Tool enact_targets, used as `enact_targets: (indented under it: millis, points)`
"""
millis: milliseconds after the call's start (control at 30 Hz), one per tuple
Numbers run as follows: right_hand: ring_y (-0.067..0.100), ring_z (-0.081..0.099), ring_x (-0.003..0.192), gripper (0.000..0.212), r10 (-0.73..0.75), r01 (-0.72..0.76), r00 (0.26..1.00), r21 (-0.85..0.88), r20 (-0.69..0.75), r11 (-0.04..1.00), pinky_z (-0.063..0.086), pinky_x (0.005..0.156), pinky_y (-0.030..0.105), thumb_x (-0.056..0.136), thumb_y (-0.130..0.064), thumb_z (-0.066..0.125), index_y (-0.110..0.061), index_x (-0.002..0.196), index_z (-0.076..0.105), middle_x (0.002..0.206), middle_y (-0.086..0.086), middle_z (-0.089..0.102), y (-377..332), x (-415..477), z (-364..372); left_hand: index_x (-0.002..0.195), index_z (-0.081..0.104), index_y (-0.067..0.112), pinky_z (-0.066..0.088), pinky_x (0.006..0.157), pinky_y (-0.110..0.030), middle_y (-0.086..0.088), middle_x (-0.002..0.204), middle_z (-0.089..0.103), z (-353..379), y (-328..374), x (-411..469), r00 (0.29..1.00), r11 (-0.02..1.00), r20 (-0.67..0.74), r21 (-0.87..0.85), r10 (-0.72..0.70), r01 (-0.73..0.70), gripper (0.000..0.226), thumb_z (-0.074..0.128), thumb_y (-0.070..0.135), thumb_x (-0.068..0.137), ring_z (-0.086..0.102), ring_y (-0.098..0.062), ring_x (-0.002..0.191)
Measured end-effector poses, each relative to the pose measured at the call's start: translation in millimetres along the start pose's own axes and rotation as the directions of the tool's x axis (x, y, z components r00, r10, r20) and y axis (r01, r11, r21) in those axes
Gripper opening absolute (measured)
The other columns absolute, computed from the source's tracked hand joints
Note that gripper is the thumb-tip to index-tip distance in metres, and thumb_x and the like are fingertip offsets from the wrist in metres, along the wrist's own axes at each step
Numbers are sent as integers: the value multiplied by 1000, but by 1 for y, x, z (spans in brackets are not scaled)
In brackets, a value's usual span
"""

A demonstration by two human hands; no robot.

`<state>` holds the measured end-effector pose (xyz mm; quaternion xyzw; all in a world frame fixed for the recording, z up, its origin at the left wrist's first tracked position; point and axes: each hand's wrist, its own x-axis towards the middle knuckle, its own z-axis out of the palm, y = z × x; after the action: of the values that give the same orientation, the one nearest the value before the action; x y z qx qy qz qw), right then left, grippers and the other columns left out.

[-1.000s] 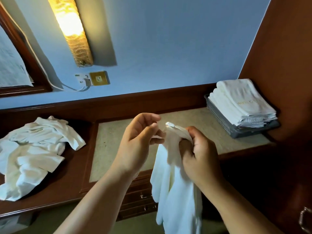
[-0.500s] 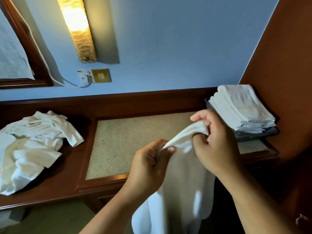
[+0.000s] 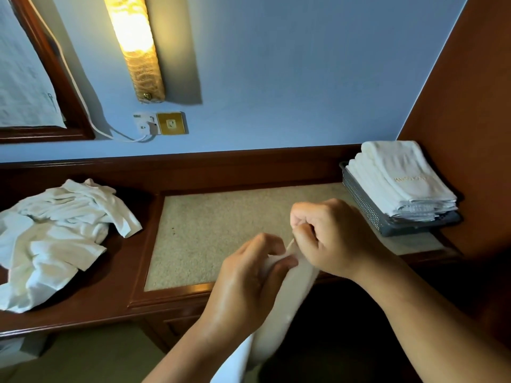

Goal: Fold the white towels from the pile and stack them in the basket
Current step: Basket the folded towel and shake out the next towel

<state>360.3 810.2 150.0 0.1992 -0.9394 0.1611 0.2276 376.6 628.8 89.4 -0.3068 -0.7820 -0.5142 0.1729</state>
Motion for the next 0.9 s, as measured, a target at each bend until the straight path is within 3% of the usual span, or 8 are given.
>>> enact_targets:
  millis: [100,167,300,400,500,600,700,900]
  points:
    - [14,33,43,33,-23,23,1000,-30,4,999,18,45,14,82,-36,55,-19,57,41,45,-3,38,-5,10,10,103,67,10,50,75,-23,9,104,65,2,-15,-14,994,994,51,-60,96,-93,14,69,1,92,66,-8,93]
    - [12,33,42,43,-49,48,999,-42,-16,998,17,46,13,86,-44,60,-22,57,38,45,-4,37,-8,16,16,106,69,9,52,77,-22,7,109,66,3,-26,-23,995,994,19,-57,98,-96,16,69,2,92,68,-10,97]
    - [13,37,43,45,-126,126,992,22,-26,992,23,46,18,92,-44,62,-21,58,42,47,-7,39,-12,25,24,91,71,16,42,66,-12,14,90,65,5,-46,-40,1000,1000,24,-16,20,-20,3,74,15,92,61,1,75]
    - [9,32,42,48,-164,168,984,61,-64,984,24,46,16,92,-43,65,-24,59,36,46,-10,30,-20,29,26,83,68,24,49,66,-29,15,81,64,16,-79,-57,955,978,218,98,-200,182,25,66,45,94,60,-4,75]
    - [3,29,40,49,-188,200,973,84,-134,976,21,46,7,93,-44,66,-26,60,33,44,-12,21,-27,37,24,95,59,27,43,82,-39,17,88,63,21,-124,-84,808,855,341,387,-481,346,29,57,56,93,56,-12,93]
    - [7,32,41,49,-153,168,974,79,-165,983,20,47,6,92,-49,64,-23,60,37,42,-10,24,-17,41,22,110,62,26,32,90,-37,9,112,63,17,-149,-110,615,668,412,695,-673,265,44,46,64,95,47,-20,114]
    - [13,40,43,52,-72,88,985,91,-159,992,26,46,18,89,-57,64,-17,61,45,43,-7,36,13,40,22,122,59,26,29,93,-40,9,123,59,10,-166,-128,551,542,349,807,-759,236,54,41,69,95,44,-21,123]
    - [15,38,45,60,-61,57,996,60,71,997,33,47,26,74,-78,63,-22,64,41,46,-3,39,71,21,48,127,59,28,32,97,-38,9,123,55,-30,-197,-169,443,252,98,919,-891,304,39,41,36,93,44,-20,123]
